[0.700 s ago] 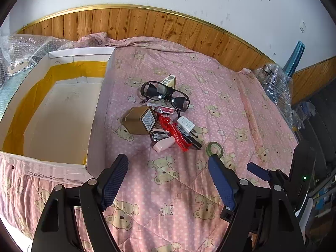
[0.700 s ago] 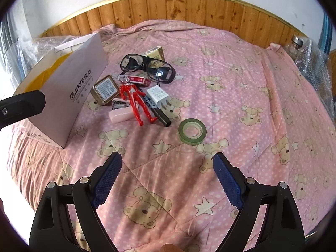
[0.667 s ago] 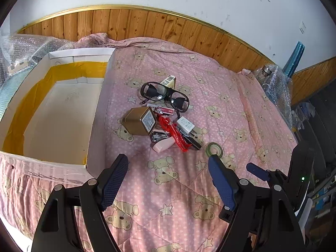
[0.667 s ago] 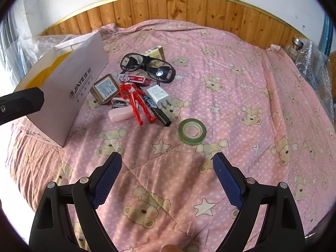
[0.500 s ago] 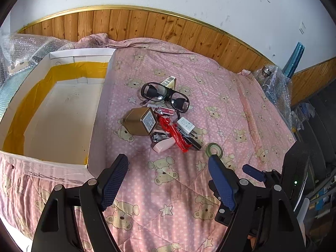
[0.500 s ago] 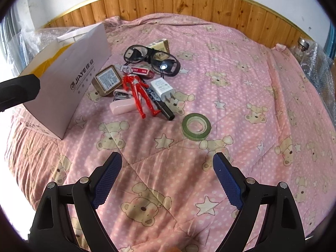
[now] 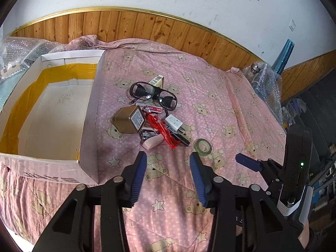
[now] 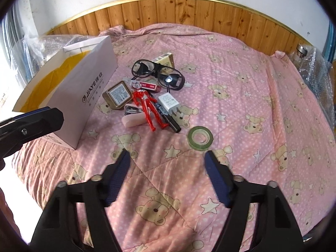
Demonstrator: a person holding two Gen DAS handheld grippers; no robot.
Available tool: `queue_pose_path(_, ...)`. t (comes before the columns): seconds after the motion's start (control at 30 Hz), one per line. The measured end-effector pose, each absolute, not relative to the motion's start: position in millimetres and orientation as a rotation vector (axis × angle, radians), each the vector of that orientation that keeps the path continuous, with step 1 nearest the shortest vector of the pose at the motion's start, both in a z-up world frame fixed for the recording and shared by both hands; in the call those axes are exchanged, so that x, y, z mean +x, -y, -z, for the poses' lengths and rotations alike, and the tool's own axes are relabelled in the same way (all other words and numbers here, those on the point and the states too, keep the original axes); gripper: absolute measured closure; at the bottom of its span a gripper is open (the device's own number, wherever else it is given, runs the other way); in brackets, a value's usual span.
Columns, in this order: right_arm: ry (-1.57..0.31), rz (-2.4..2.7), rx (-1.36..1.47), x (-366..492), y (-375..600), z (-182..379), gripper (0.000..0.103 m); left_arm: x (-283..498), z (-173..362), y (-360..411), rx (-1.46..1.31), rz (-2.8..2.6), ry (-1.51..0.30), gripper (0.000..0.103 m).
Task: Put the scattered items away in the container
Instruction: 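Move the left tool toward the small brown cardboard box, then grasp the brown box with the left tool while the right tool grasps the red toy figure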
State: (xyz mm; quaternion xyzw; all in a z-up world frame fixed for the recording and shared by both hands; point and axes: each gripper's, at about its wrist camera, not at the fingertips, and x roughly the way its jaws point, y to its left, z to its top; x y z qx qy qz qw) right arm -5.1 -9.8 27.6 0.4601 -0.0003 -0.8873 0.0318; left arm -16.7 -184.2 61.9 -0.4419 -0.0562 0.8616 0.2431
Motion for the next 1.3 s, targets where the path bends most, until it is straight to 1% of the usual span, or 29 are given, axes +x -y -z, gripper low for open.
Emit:
queue_pose_path(0.03, 0.014, 2.722, 1.417, -6, 10, -30, 0.070, -17, -64, 184, -1.212, -2.347, 0.163, 0.073)
queue_pose_path(0.07, 0.028, 2.712, 1.417, -7, 11, -32, 0.076, -16, -66, 184, -1.211, -2.345, 0.165, 0.079)
queue_pose_path(0.13, 0.051, 2.696, 1.403, -9, 12, -36, 0.087, -16, -71, 182, -1.205, -2.356, 0.149, 0.087)
queue_pose_path(0.17, 0.050, 2.693, 1.390, -8, 13, -37, 0.090, -15, -74, 181, -1.200, -2.359, 0.141, 0.091)
queue_pose_path(0.23, 0.058, 2.680, 1.363, -7, 15, -40, 0.096, -14, -78, 178, -1.192, -2.365, 0.128, 0.094)
queue_pose_path(0.27, 0.065, 2.675, 1.352, -6, 16, -41, 0.097, -14, -80, 177, -1.186, -2.370, 0.121, 0.098)
queue_pose_path(0.37, 0.077, 2.664, 1.335, -5, 15, -43, 0.098, -14, -84, 171, -1.181, -2.377, 0.099, 0.099)
queue_pose_path(0.6, 0.107, 2.620, 1.343, -18, 10, -44, 0.098, -28, -74, 165, -1.252, -2.375, 0.103, 0.100)
queue_pose_path(0.7, 0.133, 2.593, 1.349, -27, 10, -41, 0.094, -37, -68, 164, -1.284, -2.383, 0.106, 0.100)
queue_pose_path(0.77, 0.168, 2.570, 1.353, -34, 9, -38, 0.094, -46, -64, 165, -1.315, -2.372, 0.123, 0.100)
queue_pose_path(0.8, 0.192, 2.552, 1.360, -38, 9, -36, 0.087, -50, -62, 167, -1.327, -2.368, 0.141, 0.097)
queue_pose_path(0.83, 0.215, 2.535, 1.366, -41, 9, -35, 0.070, -55, -59, 168, -1.342, -2.361, 0.153, 0.096)
queue_pose_path(0.87, 0.242, 2.522, 1.371, -45, 8, -33, 0.062, -59, -56, 168, -1.362, -2.349, 0.155, 0.088)
queue_pose_path(0.9, 0.269, 2.509, 1.375, -48, 7, -31, 0.053, -63, -53, 169, -1.377, -2.340, 0.157, 0.077)
queue_pose_path(0.97, 0.305, 2.485, 1.388, -54, 6, -28, 0.053, -70, -48, 169, -1.395, -2.321, 0.163, 0.068)
queue_pose_path(1.07, 0.343, 2.445, 1.429, -65, 6, -20, 0.053, -79, -40, 165, -1.418, -2.301, 0.145, 0.068)
queue_pose_path(1.3, 0.354, 2.396, 1.488, -88, 11, -5, 0.053, -107, -19, 169, -1.472, -2.271, 0.168, 0.068)
